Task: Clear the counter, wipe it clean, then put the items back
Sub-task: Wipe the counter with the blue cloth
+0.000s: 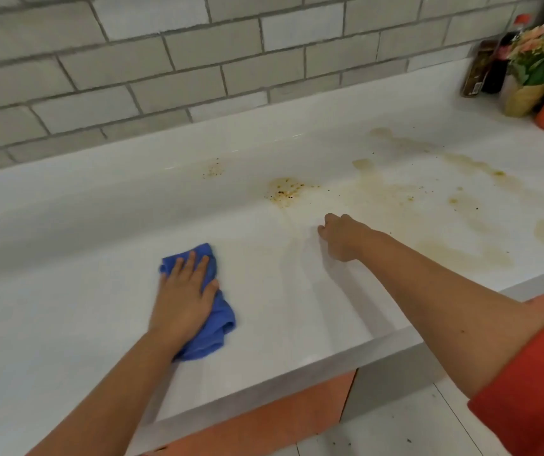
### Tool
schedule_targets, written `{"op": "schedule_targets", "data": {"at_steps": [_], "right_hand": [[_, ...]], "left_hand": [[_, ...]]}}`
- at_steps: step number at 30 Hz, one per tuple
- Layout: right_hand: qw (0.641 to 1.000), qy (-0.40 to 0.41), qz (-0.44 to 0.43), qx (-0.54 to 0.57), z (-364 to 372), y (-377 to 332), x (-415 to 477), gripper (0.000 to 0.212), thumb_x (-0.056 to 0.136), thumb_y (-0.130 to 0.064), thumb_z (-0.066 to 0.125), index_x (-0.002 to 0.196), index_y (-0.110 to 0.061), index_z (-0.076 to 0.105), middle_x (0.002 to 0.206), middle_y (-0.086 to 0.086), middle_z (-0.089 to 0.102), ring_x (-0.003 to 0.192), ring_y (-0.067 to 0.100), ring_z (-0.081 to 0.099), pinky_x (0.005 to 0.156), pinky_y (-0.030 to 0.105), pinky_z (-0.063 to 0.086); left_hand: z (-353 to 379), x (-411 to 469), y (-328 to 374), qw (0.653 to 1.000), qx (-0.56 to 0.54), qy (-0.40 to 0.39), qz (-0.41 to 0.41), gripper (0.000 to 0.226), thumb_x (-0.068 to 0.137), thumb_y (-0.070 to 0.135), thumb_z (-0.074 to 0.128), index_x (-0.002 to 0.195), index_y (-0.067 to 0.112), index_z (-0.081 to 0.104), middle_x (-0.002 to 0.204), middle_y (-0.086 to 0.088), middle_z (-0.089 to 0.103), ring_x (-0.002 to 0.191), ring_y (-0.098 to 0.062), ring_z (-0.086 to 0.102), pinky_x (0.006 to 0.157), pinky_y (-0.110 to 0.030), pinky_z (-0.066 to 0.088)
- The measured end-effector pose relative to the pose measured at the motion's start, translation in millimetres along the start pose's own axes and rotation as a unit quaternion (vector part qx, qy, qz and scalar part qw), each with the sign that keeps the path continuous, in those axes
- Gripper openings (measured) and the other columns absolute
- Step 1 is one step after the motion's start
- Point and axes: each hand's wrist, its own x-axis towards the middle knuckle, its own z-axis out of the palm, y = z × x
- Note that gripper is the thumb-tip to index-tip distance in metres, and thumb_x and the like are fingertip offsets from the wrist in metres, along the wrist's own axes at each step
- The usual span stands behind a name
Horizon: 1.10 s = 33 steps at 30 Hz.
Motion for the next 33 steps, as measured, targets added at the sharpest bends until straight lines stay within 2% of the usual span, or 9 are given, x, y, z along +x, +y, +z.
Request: {"op": "schedule_targets", "data": {"at_steps": [3, 9, 11, 15, 20, 25, 29, 31, 33], "right_hand": [[1.0, 0.008, 0.011, 0.007, -4, -8, -5, 0.04, 0.093, -0.001, 0.037, 0.133, 0.001, 0.04, 0.135, 0.011, 0.033, 0.124, 0.029, 0.036, 0.09, 0.034, 0.041], [0.999, 0.01, 0.037, 0.013, -7, -19, -16, 0.038, 0.094, -0.001, 0.038, 0.131, 0.003, 0.041, 0.135, 0.013, 0.036, 0.126, 0.031, 0.037, 0.097, 0.036, 0.041], [0.999, 0.011, 0.038, 0.022, -9, -20, -16, 0.037, 0.094, -0.004, 0.04, 0.13, 0.002, 0.042, 0.135, 0.012, 0.037, 0.126, 0.031, 0.038, 0.097, 0.036, 0.041], [0.999, 0.006, 0.036, 0.031, -11, -21, -16, 0.039, 0.093, -0.011, 0.047, 0.13, 0.001, 0.043, 0.133, 0.01, 0.04, 0.125, 0.03, 0.039, 0.096, 0.036, 0.041], [0.999, -0.001, 0.031, 0.031, -3, -18, -9, 0.038, 0.092, -0.009, 0.041, 0.129, 0.0, 0.046, 0.134, 0.007, 0.034, 0.126, 0.028, 0.034, 0.095, 0.037, 0.042], [0.998, 0.014, 0.038, 0.04, -1, -20, -10, 0.041, 0.096, -0.012, 0.034, 0.135, -0.001, 0.039, 0.141, 0.009, 0.031, 0.131, 0.029, 0.03, 0.103, 0.037, 0.035], [0.998, 0.009, 0.039, 0.051, 0, -16, -9, 0.038, 0.095, -0.011, 0.036, 0.131, -0.001, 0.042, 0.138, 0.008, 0.033, 0.127, 0.027, 0.034, 0.096, 0.034, 0.038], [0.997, 0.005, 0.047, 0.069, -2, -14, -9, 0.036, 0.092, -0.005, 0.033, 0.126, -0.001, 0.045, 0.133, 0.009, 0.038, 0.121, 0.027, 0.039, 0.086, 0.033, 0.038], [0.996, 0.002, 0.048, 0.079, -6, -16, -9, 0.033, 0.091, -0.004, 0.035, 0.12, 0.0, 0.048, 0.127, 0.008, 0.04, 0.118, 0.026, 0.04, 0.082, 0.032, 0.038]], "left_hand": [[5, -32, 63, 0.997, -0.014, -0.011, 0.079, 0.092, 0.066, 0.06, -0.011, 0.15, 0.025, 0.008, 0.158, 0.003, -0.002, 0.146, -0.018, -0.002, 0.117, -0.034, -0.004], [9, -83, 100, 0.967, -0.069, -0.058, 0.24, 0.067, 0.085, 0.059, 0.008, 0.147, 0.036, 0.006, 0.153, 0.016, -0.009, 0.14, -0.004, -0.016, 0.111, -0.024, -0.018], [7, -87, 73, 0.966, -0.076, -0.054, 0.239, 0.062, 0.085, 0.063, 0.007, 0.143, 0.042, 0.001, 0.149, 0.02, -0.012, 0.139, -0.001, -0.017, 0.112, -0.022, -0.017], [8, -49, 21, 0.984, -0.031, 0.019, 0.172, 0.085, 0.085, 0.07, -0.002, 0.144, 0.02, 0.033, 0.153, -0.005, 0.024, 0.142, -0.027, 0.025, 0.115, -0.042, 0.011], [8, 33, 45, 1.0, -0.011, -0.015, 0.019, 0.057, 0.099, 0.044, 0.023, 0.15, 0.021, 0.011, 0.159, -0.003, 0.003, 0.146, -0.023, 0.002, 0.118, -0.041, 0.001], [20, 45, 120, 0.994, -0.019, -0.043, 0.102, 0.058, 0.099, 0.044, 0.023, 0.15, 0.022, 0.008, 0.159, -0.003, 0.0, 0.146, -0.023, -0.001, 0.118, -0.042, -0.002], [20, -10, 114, 0.974, -0.064, -0.041, 0.212, 0.071, 0.086, 0.061, 0.008, 0.149, 0.028, 0.012, 0.159, 0.004, 0.001, 0.146, -0.017, -0.003, 0.115, -0.031, -0.008], [17, -8, 85, 0.979, -0.049, -0.03, 0.194, 0.077, 0.081, 0.063, 0.001, 0.149, 0.028, 0.011, 0.158, 0.005, 0.0, 0.146, -0.016, -0.003, 0.115, -0.028, -0.008], [11, 21, 50, 0.991, -0.035, -0.017, 0.126, 0.067, 0.091, 0.057, 0.012, 0.149, 0.025, 0.011, 0.159, 0.002, 0.001, 0.146, -0.018, -0.001, 0.118, -0.031, -0.004]]}}
